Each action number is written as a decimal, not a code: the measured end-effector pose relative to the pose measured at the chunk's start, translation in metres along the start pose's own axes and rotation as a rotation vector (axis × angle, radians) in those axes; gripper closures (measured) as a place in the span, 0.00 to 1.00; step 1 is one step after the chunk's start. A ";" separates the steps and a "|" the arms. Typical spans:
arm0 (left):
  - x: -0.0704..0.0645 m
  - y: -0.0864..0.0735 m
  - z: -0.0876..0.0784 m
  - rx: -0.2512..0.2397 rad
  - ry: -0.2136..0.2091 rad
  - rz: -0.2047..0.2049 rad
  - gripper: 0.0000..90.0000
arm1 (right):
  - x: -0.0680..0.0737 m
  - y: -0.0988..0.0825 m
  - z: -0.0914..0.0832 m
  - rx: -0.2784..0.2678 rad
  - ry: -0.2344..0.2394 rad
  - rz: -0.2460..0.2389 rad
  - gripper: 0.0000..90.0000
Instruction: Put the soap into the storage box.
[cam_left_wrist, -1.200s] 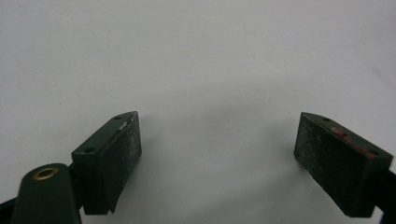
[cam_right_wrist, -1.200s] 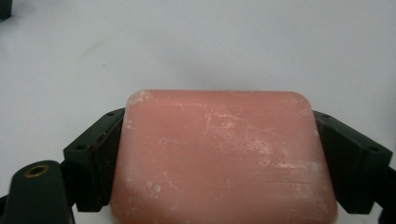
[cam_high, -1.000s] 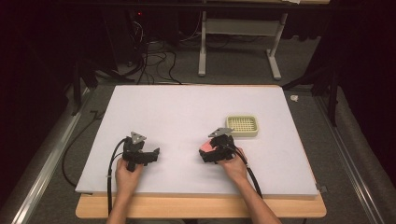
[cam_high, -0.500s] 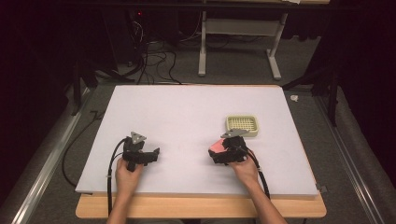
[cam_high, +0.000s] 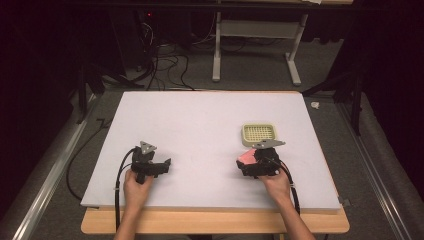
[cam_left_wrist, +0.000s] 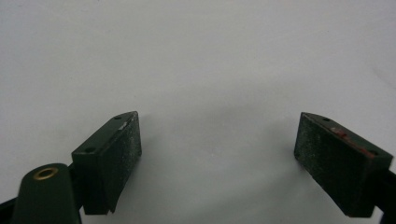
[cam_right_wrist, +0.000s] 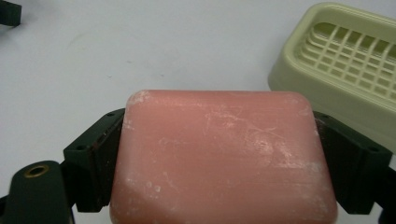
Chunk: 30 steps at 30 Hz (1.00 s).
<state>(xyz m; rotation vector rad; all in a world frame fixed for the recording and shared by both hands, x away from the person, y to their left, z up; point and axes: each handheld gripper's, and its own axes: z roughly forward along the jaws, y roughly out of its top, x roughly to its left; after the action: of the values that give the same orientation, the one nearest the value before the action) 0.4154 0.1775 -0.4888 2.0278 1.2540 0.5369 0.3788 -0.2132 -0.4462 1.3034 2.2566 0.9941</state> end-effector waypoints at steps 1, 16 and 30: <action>0.000 0.000 0.000 0.000 0.000 0.000 0.17 | -0.001 0.000 -0.001 -0.003 -0.002 0.002 0.15; 0.000 0.000 0.000 0.000 0.000 0.000 0.17 | -0.017 -0.004 -0.017 0.001 -0.037 0.033 0.15; 0.000 0.000 0.000 0.000 0.000 0.000 0.17 | -0.033 -0.003 -0.026 -0.001 -0.056 0.060 0.15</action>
<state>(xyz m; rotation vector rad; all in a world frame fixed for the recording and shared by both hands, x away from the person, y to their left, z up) 0.4154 0.1775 -0.4888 2.0281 1.2537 0.5369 0.3787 -0.2531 -0.4317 1.3880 2.1871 0.9669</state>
